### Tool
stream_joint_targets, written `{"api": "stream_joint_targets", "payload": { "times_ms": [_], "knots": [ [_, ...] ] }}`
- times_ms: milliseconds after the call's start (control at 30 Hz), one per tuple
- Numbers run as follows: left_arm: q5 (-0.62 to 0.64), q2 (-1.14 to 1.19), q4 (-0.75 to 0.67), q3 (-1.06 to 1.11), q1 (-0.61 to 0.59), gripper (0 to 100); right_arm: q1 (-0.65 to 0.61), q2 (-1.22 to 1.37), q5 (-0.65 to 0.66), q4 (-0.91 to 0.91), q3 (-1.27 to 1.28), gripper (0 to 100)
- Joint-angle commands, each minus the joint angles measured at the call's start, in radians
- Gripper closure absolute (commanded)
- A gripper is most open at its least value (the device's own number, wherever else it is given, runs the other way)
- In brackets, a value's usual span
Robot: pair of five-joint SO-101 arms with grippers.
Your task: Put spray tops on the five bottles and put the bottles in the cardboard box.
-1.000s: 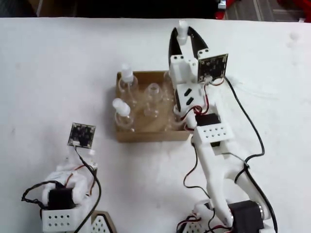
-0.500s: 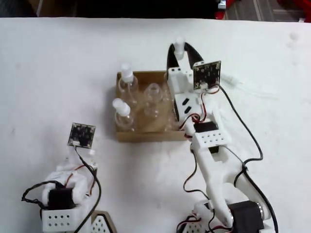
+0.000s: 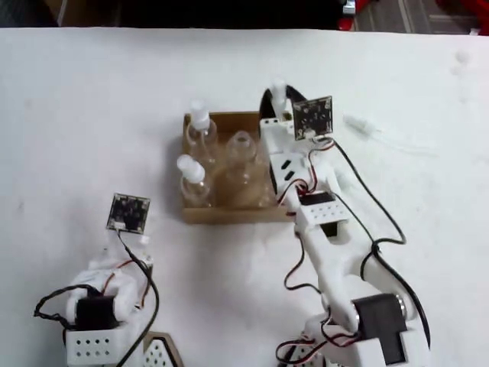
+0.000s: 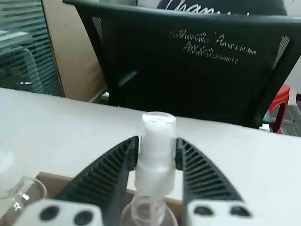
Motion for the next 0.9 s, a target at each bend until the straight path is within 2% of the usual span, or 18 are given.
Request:
{"api": "stream_joint_targets", "payload": {
  "times_ms": [0,433,667,867],
  "knots": [
    [-0.006,-0.008,-0.023,-0.002,0.013,97,-0.012,-0.001,0.002,-0.024,-0.048,80.6],
    [-0.006,-0.008,-0.023,-0.002,0.013,97,-0.008,-0.065,0.002,-0.021,-0.043,81.1],
    [-0.006,-0.008,-0.023,-0.002,0.013,97,-0.008,-0.185,0.002,0.225,-0.044,81.1],
    [-0.006,-0.008,-0.023,-0.002,0.013,97,-0.001,-0.191,0.002,0.251,-0.048,81.2]
  ]
}}
